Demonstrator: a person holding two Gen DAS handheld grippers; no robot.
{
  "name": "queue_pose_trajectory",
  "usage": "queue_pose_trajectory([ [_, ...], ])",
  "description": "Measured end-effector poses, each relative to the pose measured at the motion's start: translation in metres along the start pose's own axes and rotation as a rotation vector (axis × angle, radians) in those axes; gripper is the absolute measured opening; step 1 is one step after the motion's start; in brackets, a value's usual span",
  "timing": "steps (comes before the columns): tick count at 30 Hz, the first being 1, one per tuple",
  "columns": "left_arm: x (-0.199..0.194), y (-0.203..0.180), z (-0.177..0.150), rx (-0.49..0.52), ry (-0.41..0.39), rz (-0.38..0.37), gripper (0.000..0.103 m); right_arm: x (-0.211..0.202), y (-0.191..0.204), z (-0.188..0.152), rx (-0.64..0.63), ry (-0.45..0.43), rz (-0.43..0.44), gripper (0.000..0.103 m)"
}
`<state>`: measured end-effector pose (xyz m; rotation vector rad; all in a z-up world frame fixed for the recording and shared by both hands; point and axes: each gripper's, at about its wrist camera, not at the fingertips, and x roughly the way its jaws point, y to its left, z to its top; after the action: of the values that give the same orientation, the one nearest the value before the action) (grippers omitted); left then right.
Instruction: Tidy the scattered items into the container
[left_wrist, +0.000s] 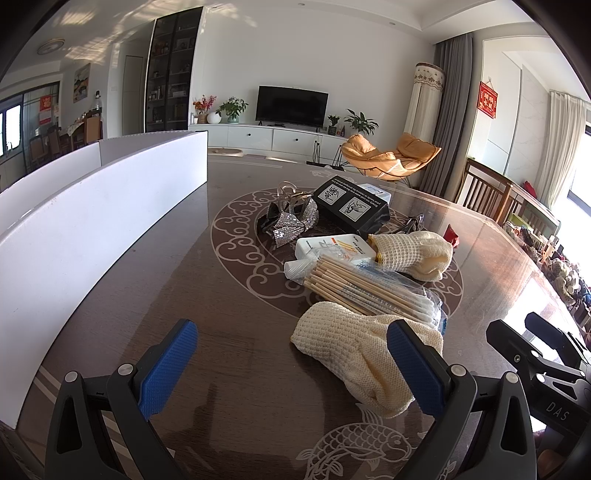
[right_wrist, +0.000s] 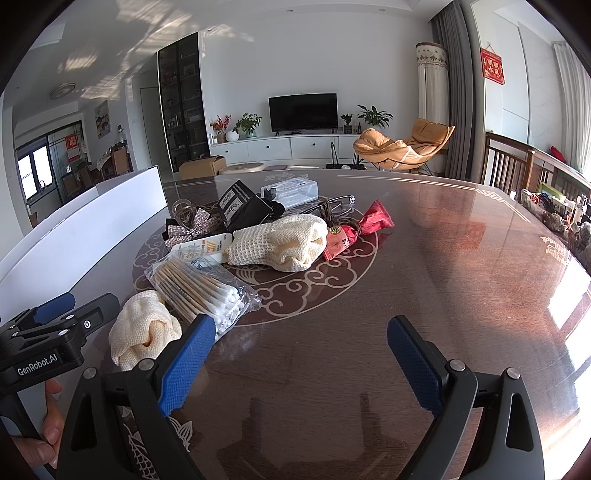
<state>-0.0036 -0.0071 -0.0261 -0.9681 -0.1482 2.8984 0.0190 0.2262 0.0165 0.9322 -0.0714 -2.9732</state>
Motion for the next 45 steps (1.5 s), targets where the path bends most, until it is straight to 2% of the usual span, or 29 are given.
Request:
queue_pose_trajectory([
  [25, -0.003, 0.002, -0.001, -0.011, -0.009, -0.004, 0.103, 0.001, 0.001, 0.000, 0.000, 0.005, 0.001, 0.095],
  [30, -0.004, 0.002, -0.003, -0.014, 0.012, 0.029, 0.103, 0.000, -0.003, 0.000, 0.016, -0.008, 0.039, 0.095],
  [34, -0.006, -0.002, -0.008, 0.018, 0.029, 0.044, 0.103, 0.008, -0.006, -0.002, 0.040, 0.045, 0.073, 0.095],
  [38, -0.011, 0.002, -0.016, 0.024, 0.052, 0.051, 0.103, 0.017, 0.002, -0.002, -0.006, 0.103, 0.109, 0.095],
  [42, -0.022, 0.024, -0.020, -0.001, 0.051, 0.080, 0.103, 0.034, 0.010, 0.000, -0.030, 0.182, 0.064, 0.095],
  [45, -0.030, 0.037, -0.021, -0.027, 0.039, 0.093, 0.103, 0.049, 0.016, 0.003, -0.003, 0.239, 0.074, 0.095],
])
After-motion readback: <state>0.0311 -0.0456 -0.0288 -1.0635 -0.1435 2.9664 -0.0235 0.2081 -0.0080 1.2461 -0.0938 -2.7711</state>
